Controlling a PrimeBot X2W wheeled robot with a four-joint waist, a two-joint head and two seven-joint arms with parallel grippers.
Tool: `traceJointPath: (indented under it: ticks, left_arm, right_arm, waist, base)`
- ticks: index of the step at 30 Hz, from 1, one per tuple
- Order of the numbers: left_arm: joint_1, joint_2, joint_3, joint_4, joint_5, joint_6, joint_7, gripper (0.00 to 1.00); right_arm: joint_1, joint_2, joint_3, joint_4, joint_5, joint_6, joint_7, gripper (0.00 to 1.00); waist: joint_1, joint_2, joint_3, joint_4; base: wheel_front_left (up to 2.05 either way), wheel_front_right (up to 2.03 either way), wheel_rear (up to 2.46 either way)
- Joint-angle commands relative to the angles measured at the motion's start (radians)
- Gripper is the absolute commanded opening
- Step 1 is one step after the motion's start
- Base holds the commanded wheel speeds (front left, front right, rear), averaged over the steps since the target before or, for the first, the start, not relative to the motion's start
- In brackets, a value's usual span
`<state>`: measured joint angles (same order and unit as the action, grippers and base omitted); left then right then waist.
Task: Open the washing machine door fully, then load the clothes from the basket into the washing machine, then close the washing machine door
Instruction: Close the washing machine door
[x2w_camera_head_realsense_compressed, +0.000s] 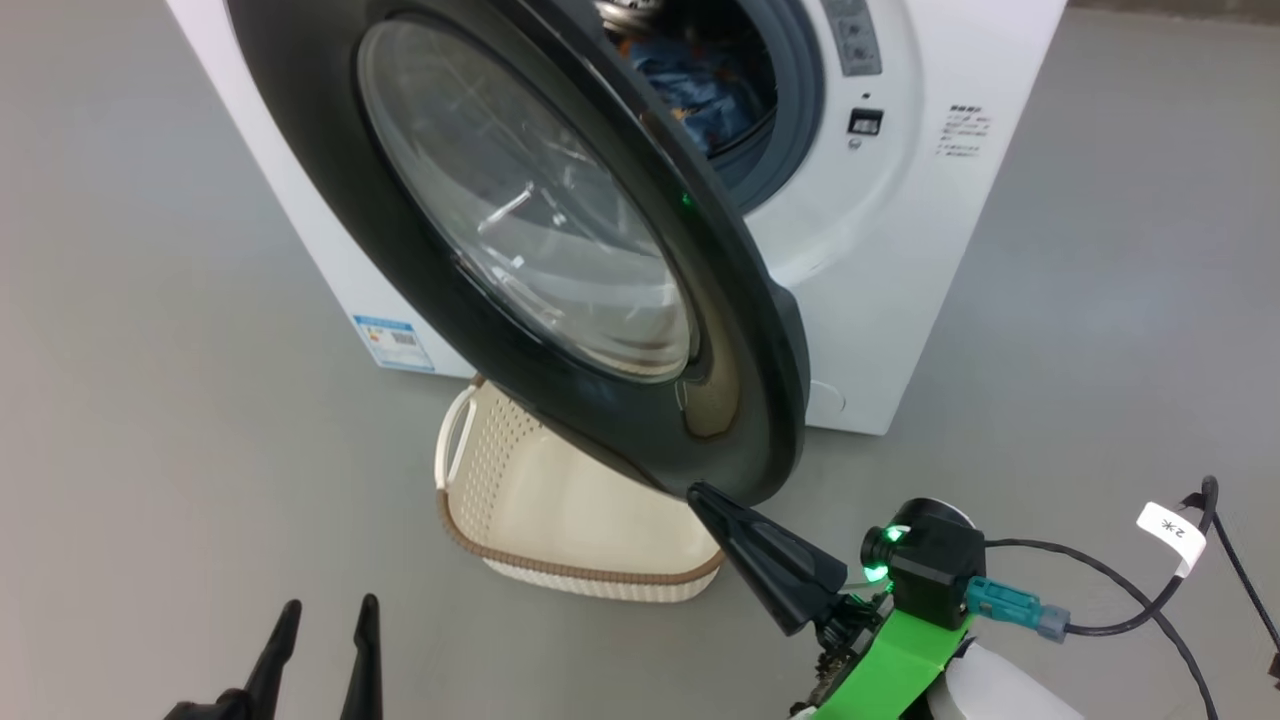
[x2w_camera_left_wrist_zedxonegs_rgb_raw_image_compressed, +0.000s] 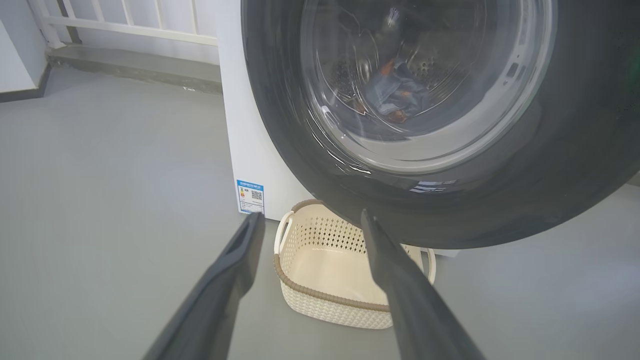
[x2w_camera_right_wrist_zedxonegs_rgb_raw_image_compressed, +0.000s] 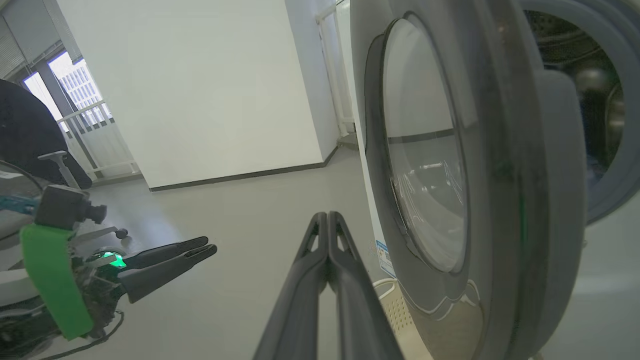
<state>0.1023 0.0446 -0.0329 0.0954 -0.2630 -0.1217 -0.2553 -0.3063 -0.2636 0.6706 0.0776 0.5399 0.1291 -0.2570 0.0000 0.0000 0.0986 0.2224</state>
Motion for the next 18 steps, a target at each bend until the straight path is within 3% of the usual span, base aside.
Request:
traceJointPath:
  ticks: [1,18]
  left_arm:
    - [-0.044,0.006,0.022,-0.029,-0.01,0.01,-0.006,1.0]
    - [-0.103,0.006,-0.021,-0.046,-0.034,0.039,-0.006,1.0]
  right_arm:
    - [-0.017,0.001,0.008,0.0,0.011,0.002,-0.005,0.0]
    - [-0.102,-0.001,-0.2,0.106,0.007,0.002,-0.005,0.0]
  waist:
    - [0.0,0.0,0.031,0.019]
    - [0.0,0.0,0.103,0.039]
  base:
    - [0.0,0.0,0.0]
    - [0.0,0.0,0.0]
